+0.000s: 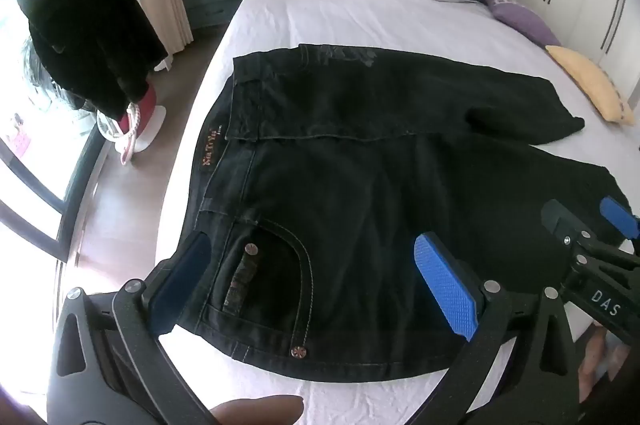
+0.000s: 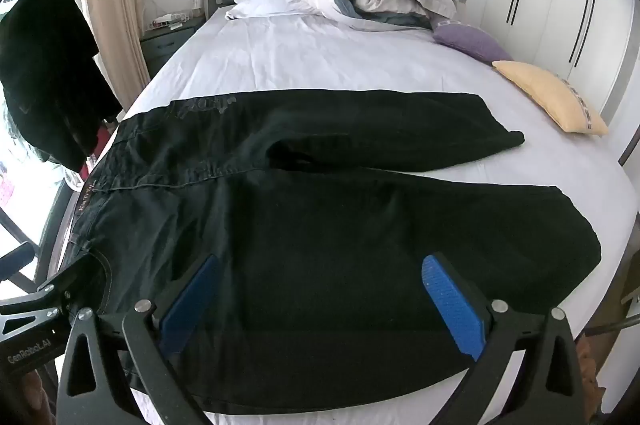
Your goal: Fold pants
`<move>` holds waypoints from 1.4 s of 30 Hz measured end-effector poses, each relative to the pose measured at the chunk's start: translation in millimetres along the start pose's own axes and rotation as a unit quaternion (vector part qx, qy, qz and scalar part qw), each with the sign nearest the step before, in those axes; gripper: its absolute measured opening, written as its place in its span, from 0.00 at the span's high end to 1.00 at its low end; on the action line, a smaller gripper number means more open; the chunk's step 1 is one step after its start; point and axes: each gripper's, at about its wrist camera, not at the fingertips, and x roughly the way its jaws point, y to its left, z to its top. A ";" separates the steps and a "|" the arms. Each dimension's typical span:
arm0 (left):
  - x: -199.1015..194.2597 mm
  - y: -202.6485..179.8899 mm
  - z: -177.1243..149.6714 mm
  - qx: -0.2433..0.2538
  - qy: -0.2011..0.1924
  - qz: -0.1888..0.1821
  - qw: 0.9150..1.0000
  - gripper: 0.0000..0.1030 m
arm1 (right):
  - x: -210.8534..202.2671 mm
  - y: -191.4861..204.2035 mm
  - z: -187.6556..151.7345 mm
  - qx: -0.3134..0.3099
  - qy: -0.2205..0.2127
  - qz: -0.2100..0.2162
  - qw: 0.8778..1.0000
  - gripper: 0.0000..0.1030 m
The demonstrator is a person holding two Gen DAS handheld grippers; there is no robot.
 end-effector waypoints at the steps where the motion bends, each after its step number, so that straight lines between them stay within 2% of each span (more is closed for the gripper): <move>1: 0.3 0.2 0.1 -0.002 0.003 -0.003 1.000 0.00 | 0.2 0.4 -0.1 -0.001 -0.001 -0.002 1.000 0.00; 42: 0.6 2.3 -3.1 0.000 0.002 0.000 1.000 0.00 | 2.9 10.4 -4.2 -0.010 0.005 -0.005 1.000 0.00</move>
